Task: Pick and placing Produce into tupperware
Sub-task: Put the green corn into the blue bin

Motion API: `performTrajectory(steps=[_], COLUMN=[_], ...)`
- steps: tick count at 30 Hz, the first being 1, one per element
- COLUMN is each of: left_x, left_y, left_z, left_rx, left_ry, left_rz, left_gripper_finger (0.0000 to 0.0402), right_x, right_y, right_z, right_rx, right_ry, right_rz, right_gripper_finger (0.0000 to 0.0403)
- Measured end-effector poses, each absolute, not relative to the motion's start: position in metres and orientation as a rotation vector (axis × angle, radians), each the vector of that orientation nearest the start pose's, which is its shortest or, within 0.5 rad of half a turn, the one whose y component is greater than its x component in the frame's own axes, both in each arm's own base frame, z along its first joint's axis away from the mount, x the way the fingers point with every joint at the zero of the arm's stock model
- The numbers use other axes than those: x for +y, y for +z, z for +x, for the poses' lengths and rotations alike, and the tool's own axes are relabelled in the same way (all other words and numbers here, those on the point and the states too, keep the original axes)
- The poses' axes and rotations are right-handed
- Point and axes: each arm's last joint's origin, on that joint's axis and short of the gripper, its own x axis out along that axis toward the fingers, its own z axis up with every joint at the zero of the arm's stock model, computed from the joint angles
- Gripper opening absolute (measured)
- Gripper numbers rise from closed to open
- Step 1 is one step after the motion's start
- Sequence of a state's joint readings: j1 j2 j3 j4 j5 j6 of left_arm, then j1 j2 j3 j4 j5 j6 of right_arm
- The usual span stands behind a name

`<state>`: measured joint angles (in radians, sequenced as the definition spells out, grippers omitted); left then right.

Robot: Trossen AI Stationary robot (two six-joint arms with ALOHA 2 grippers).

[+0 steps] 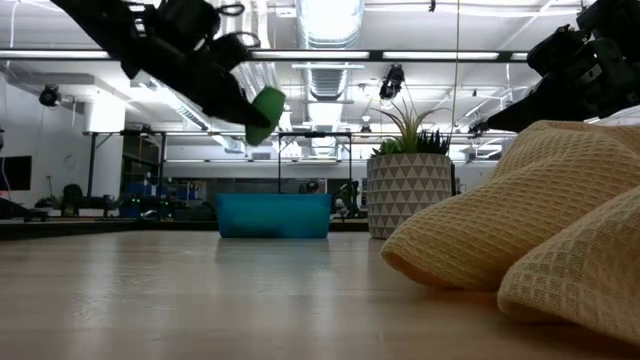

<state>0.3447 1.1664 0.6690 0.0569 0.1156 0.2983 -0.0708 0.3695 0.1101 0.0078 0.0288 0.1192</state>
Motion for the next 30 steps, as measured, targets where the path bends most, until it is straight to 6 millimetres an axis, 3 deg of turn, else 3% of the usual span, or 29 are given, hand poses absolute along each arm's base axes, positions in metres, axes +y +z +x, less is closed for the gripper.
performTrajectory(steps=[13, 23, 30], left_x=[0.136, 0.156, 0.165], left_y=[0.212, 0.196, 0.178], left_z=[0.250, 0.273, 0.277], left_rx=[0.557, 0.645, 0.754], left_ry=[0.295, 0.368, 0.406], left_rz=[0.087, 0.085, 0.069], left_gripper_finger=[0.0184, 0.0185, 0.0185], right_x=[-0.009, -0.009, -0.009], right_y=[0.170, 0.170, 0.170], right_z=[0.119, 0.119, 0.119], right_rx=[0.245, 0.246, 0.250], right_ry=[-0.114, -0.114, -0.114], right_rz=[0.124, 0.124, 0.124], right_gripper_finger=[0.0009, 0.0009, 0.0009])
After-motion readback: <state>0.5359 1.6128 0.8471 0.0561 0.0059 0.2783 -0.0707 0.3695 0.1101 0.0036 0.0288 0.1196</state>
